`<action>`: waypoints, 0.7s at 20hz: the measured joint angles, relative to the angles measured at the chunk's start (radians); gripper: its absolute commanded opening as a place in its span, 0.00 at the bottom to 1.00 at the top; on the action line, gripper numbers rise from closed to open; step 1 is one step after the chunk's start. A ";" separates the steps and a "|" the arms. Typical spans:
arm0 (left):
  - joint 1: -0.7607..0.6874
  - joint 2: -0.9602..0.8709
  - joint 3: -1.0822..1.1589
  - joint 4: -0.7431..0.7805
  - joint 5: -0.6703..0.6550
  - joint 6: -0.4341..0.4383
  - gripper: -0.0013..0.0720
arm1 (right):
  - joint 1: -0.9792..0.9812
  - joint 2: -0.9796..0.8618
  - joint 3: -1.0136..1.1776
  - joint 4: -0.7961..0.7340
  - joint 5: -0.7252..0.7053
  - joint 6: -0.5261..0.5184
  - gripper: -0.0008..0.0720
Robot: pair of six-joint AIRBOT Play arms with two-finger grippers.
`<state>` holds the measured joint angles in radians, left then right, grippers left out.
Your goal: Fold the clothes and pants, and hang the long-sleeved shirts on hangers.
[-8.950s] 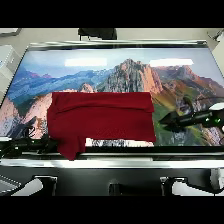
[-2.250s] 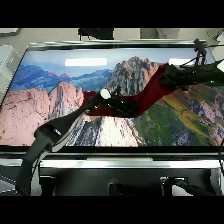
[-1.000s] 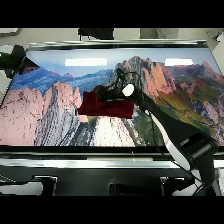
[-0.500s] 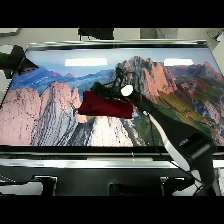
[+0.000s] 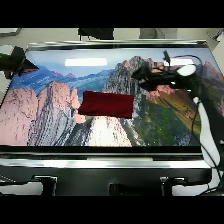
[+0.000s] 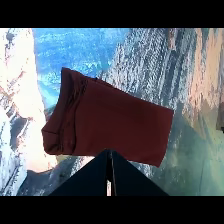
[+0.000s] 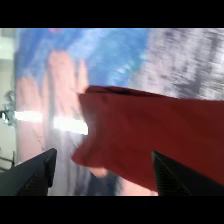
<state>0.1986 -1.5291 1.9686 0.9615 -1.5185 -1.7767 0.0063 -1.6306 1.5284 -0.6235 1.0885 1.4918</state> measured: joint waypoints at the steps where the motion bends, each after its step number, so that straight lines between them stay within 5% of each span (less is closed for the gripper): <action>1: 0.000 0.000 0.000 0.000 -0.004 0.002 0.04 | -0.041 -0.019 -0.001 -0.003 0.059 -0.027 0.96; 6: 0.000 0.000 0.000 0.000 -0.017 0.007 0.04 | -0.114 -0.167 -0.002 0.007 0.209 -0.145 0.96; 14: 0.000 -0.002 0.000 0.000 -0.021 0.008 0.04 | -0.056 -0.334 -0.002 0.055 0.218 -0.245 0.93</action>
<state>0.1986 -1.5314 1.9686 0.9619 -1.5394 -1.7691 -0.0498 -1.9644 1.5269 -0.5690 1.3064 1.2465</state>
